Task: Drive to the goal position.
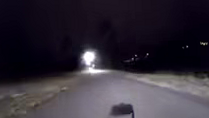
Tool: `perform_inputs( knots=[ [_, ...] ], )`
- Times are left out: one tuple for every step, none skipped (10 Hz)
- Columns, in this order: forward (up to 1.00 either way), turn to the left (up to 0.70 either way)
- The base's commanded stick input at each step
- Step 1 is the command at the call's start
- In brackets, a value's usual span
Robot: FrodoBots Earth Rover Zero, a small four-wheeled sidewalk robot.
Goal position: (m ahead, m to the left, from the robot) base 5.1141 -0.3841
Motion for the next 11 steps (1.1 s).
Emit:
perform_inputs(
  knots=[
    [0.7, 0.0],
    [0.7, 0.0],
    [0.7, 0.0],
    [0.7, 0.0],
    [0.7, 0.0],
    [0.7, 0.0],
    [0.7, 0.0],
    [0.7, 0.0],
    [0.7, 0.0],
    [0.7, 0.0],
    [0.7, 0.0]
  ],
)
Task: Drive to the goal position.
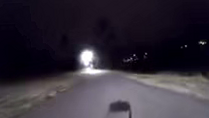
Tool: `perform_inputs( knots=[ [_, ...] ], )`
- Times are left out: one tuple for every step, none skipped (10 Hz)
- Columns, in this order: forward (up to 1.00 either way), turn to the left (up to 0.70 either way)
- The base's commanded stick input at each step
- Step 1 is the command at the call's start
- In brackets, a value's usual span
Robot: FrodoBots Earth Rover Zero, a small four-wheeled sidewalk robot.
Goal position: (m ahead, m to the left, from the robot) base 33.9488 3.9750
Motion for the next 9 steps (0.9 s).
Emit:
perform_inputs(
  knots=[
    [0.7, 0.0],
    [0.7, 0.0],
    [0.7, 0.0],
    [0.7, 0.0],
    [0.7, 0.0],
    [0.7, 0.0],
    [0.7, 0.0],
    [0.7, 0.0],
    [0.7, 0.0]
  ],
)
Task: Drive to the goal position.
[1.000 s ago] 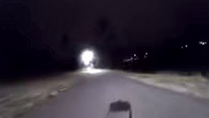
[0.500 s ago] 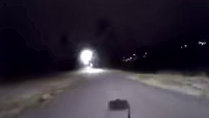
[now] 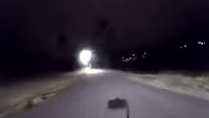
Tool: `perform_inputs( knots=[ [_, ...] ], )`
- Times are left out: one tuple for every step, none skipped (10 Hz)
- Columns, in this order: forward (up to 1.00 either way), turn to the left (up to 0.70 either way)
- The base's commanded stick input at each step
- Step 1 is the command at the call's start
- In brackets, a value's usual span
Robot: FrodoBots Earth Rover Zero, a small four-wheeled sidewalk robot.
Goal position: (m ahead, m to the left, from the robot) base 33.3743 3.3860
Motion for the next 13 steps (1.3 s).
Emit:
perform_inputs(
  knots=[
    [0.7, 0.0],
    [0.7, 0.0],
    [0.7, 0.0],
    [0.7, 0.0],
    [0.7, 0.0],
    [0.7, 0.0],
    [0.7, 0.0],
    [0.7, 0.0],
    [0.7, 0.0],
    [0.7, 0.0],
    [0.7, 0.0],
    [0.7, 0.0],
    [0.7, 0.09]
  ],
)
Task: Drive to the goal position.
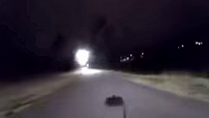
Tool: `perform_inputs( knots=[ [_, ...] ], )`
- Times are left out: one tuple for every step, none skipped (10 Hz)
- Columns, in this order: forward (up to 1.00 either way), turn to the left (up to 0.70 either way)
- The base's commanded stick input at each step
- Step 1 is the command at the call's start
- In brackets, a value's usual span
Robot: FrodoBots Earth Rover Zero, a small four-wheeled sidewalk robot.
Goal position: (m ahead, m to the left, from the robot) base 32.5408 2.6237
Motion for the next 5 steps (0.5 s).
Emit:
perform_inputs(
  knots=[
    [0.7, 0.28],
    [0.7, 0.35],
    [0.7, 0.35],
    [0.7, 0.27],
    [0.7, 0.09]
  ],
)
